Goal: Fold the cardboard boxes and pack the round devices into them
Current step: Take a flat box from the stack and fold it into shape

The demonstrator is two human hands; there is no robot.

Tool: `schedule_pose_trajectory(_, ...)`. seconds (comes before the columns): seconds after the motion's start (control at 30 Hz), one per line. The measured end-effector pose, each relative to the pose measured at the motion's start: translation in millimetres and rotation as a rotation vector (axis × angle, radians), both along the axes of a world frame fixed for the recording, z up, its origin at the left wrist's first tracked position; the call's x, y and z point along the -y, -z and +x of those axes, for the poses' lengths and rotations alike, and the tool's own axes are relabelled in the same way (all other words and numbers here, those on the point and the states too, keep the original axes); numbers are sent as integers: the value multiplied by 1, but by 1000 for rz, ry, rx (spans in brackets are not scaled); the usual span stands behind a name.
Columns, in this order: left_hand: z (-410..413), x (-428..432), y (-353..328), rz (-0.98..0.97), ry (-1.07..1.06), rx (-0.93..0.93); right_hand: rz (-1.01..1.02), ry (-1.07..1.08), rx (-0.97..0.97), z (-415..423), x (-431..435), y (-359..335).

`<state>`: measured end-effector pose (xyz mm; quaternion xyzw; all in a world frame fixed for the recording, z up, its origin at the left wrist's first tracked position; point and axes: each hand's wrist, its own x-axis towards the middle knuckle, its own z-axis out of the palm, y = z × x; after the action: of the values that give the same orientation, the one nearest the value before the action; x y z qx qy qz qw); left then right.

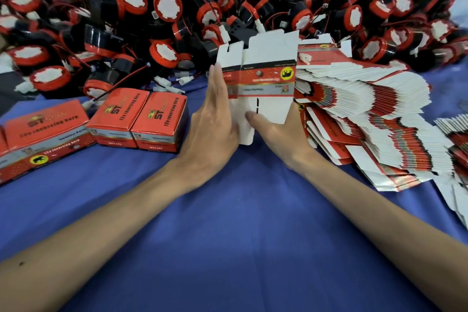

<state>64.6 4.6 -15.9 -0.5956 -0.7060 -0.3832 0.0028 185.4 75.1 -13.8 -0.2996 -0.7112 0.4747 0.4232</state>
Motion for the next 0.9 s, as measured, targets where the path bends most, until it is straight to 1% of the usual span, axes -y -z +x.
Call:
schedule_pose_trajectory(0.07,-3,-1,-1,72,-57,100,16,-6,-22,0,3,-1)
schedule_pose_trajectory(0.13,-5,-3,-1,57,-69,181,-7,-19,-29,0,3,-1)
schedule_pose_trajectory(0.17,-5,-4,0,28,-62,185,-15,-36,-24,0,4,-3)
schedule_pose_trajectory(0.23,-4,-4,2,4,-55,150,-19,-41,5,1,4,-5)
schedule_pose_trajectory(0.3,-4,-4,4,21,-60,94,-3,-33,31,0,5,-6)
schedule_pose_trajectory(0.4,-3,-2,4,23,-54,0,98,-42,51,-2,10,-5)
schedule_pose_trajectory(0.47,-3,-2,3,64,-60,-13,156,-52,72,-2,11,-5)
schedule_pose_trajectory(0.57,-5,-2,1,129,-77,69,171,-49,129,-4,8,-2)
schedule_pose_trajectory(0.7,-8,-5,-1,169,-72,225,283,-62,131,-5,7,-6)
schedule_pose_trajectory(0.8,-12,-8,1,174,-30,328,366,-31,172,-5,2,-5)
schedule_pose_trajectory(0.83,-13,-9,2,167,-19,366,364,-16,165,-4,1,-4)
schedule_pose_trajectory(0.9,-16,-10,3,165,8,439,297,-20,143,-5,0,-4)
